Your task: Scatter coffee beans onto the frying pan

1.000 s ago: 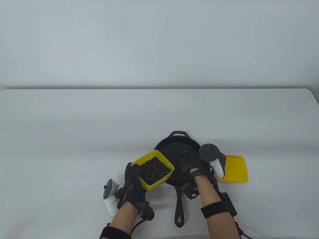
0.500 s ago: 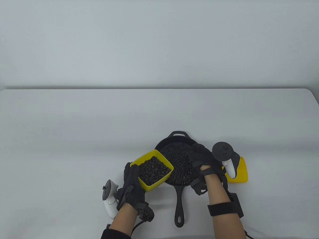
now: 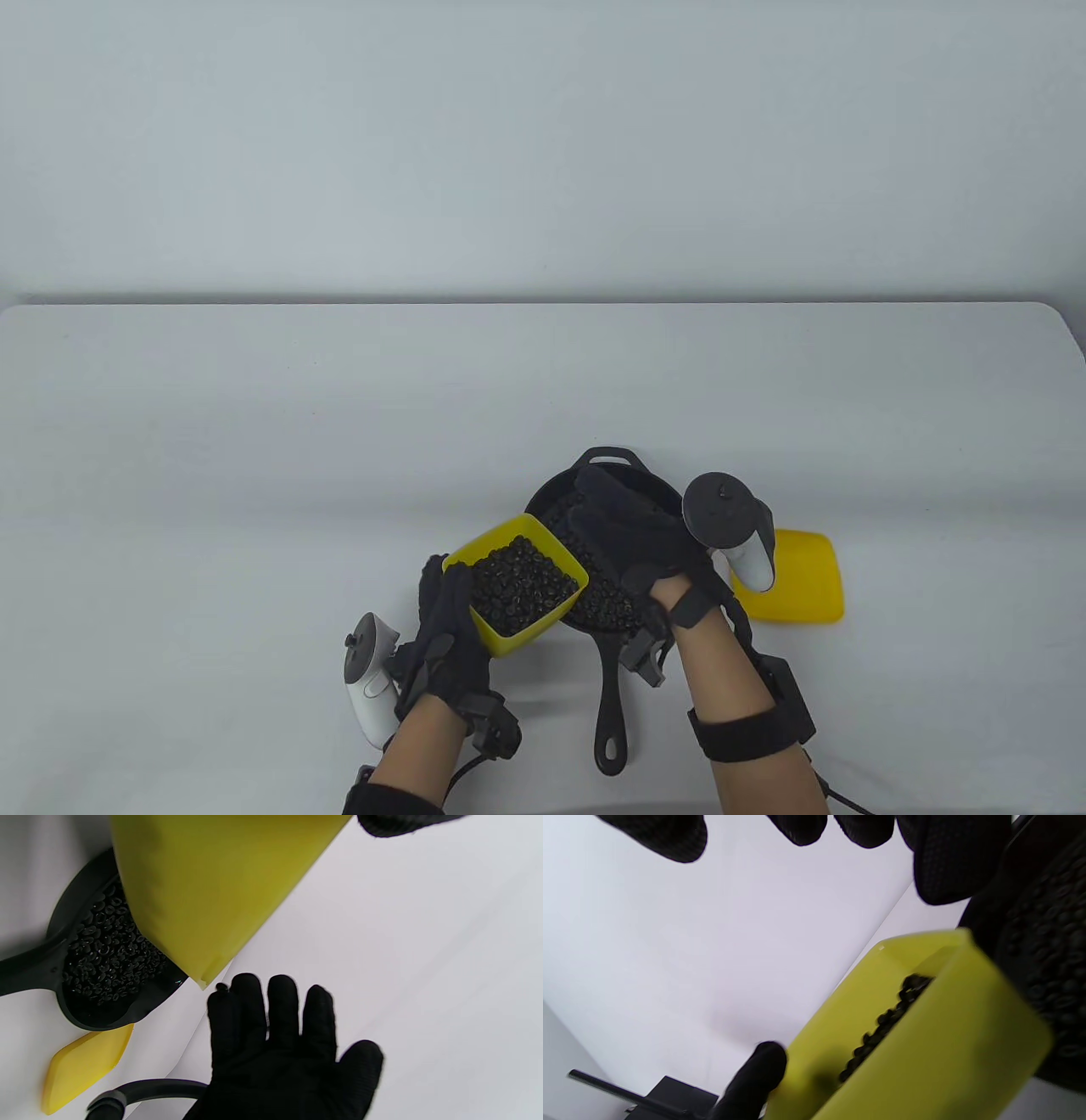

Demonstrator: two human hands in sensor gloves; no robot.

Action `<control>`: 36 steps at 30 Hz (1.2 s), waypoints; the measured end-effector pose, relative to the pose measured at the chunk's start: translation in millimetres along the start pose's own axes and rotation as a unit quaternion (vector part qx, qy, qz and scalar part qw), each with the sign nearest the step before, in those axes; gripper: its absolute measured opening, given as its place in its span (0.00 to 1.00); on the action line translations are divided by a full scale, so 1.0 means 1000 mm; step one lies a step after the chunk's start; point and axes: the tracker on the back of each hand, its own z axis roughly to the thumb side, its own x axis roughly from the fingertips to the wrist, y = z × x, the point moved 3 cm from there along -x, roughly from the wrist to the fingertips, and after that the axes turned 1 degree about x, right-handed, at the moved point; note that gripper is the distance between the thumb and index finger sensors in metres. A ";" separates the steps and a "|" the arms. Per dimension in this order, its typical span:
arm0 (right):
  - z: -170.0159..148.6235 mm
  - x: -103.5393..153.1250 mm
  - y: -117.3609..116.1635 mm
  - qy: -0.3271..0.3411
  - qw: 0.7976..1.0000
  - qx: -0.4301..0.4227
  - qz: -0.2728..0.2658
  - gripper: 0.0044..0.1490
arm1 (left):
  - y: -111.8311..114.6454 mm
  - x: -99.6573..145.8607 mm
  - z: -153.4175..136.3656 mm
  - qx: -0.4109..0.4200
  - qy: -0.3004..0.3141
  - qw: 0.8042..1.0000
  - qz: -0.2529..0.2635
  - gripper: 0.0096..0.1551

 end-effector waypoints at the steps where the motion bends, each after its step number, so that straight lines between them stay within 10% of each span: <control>1: 0.004 -0.001 -0.004 0.005 1.000 0.000 0.009 0.49 | 0.001 0.000 0.000 -0.002 -0.001 1.000 -0.002 0.48; 21: -0.001 -0.019 -0.085 -0.030 0.961 0.192 0.194 0.40 | 0.027 0.000 -0.004 -0.061 -0.005 0.998 -0.032 0.48; 36: -0.030 -0.011 -0.040 -0.061 0.997 -0.044 -0.005 0.24 | 0.022 -0.007 -0.015 0.000 -0.036 0.999 -0.038 0.48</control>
